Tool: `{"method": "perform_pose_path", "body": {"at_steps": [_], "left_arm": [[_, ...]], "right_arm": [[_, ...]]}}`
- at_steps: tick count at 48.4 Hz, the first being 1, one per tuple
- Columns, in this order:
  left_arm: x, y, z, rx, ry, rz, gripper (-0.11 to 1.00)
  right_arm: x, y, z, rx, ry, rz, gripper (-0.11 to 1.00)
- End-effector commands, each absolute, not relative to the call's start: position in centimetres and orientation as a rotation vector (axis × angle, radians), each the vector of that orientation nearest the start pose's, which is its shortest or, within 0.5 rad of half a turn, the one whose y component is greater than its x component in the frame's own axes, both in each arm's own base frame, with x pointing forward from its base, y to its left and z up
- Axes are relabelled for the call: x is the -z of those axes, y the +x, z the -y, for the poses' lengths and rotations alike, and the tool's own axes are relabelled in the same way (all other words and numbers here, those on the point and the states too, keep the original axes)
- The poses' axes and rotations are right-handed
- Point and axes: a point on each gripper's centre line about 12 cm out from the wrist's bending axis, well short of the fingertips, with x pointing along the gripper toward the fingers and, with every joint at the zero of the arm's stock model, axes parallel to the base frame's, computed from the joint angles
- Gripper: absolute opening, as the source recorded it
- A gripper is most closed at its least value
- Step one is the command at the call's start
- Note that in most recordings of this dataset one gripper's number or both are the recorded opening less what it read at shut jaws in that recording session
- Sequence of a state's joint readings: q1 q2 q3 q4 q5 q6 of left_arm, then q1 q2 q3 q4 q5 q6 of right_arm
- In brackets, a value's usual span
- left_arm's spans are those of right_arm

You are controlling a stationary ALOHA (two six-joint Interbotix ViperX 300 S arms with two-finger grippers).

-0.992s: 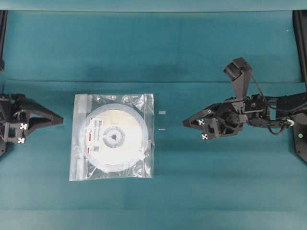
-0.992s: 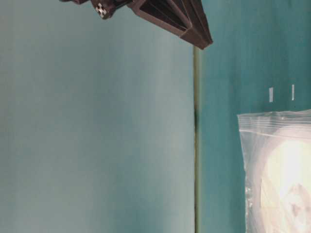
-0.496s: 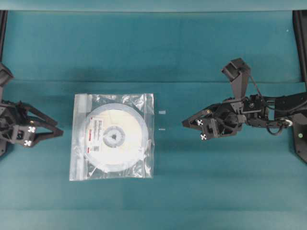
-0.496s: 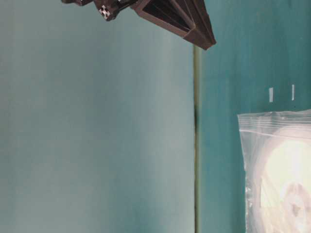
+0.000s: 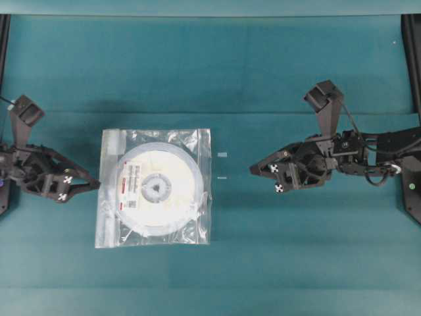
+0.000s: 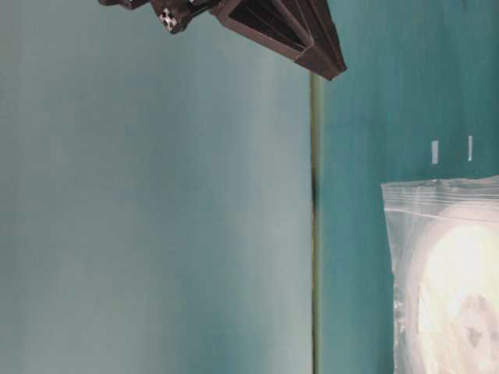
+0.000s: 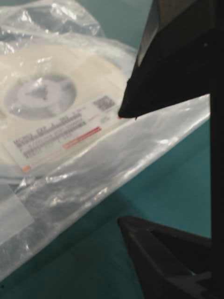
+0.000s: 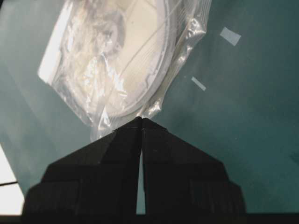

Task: Take out the reel from the clear zip bag.
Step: 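Reach the left gripper to the bag's left edge and pinch it, then extend the right gripper into the bag opening toward the reel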

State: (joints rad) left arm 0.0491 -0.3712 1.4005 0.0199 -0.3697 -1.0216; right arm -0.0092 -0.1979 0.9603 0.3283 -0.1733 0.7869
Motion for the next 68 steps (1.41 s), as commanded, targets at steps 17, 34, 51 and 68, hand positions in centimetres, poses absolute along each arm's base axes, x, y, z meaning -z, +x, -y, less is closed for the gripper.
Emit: {"method": "perform_pose_path", "body": {"at_steps": [17, 34, 51, 68], "left_arm": [[-8.8, 22.7, -0.9, -0.371, -1.002, -0.588, 0.92], [-8.1, 22.4, -1.0, -0.403, -0.993, -0.643, 0.52], [-7.9, 22.2, -1.4, -0.435, -0.989, -0.665, -0.02], [-7.8, 22.2, -1.4, -0.438, -0.988, -0.67, -0.04]], "right_arm": [[-16.5, 31.7, 0.9, 0.377, 1.071, -0.476, 0.0], [-16.4, 31.7, 0.9, 0.378, 1.072, -0.479, 0.0], [-15.7, 32.0, 0.9, 0.395, 1.082, -0.501, 0.02], [-14.8, 33.4, 0.9, 0.427, 1.109, -0.519, 0.27]]}}
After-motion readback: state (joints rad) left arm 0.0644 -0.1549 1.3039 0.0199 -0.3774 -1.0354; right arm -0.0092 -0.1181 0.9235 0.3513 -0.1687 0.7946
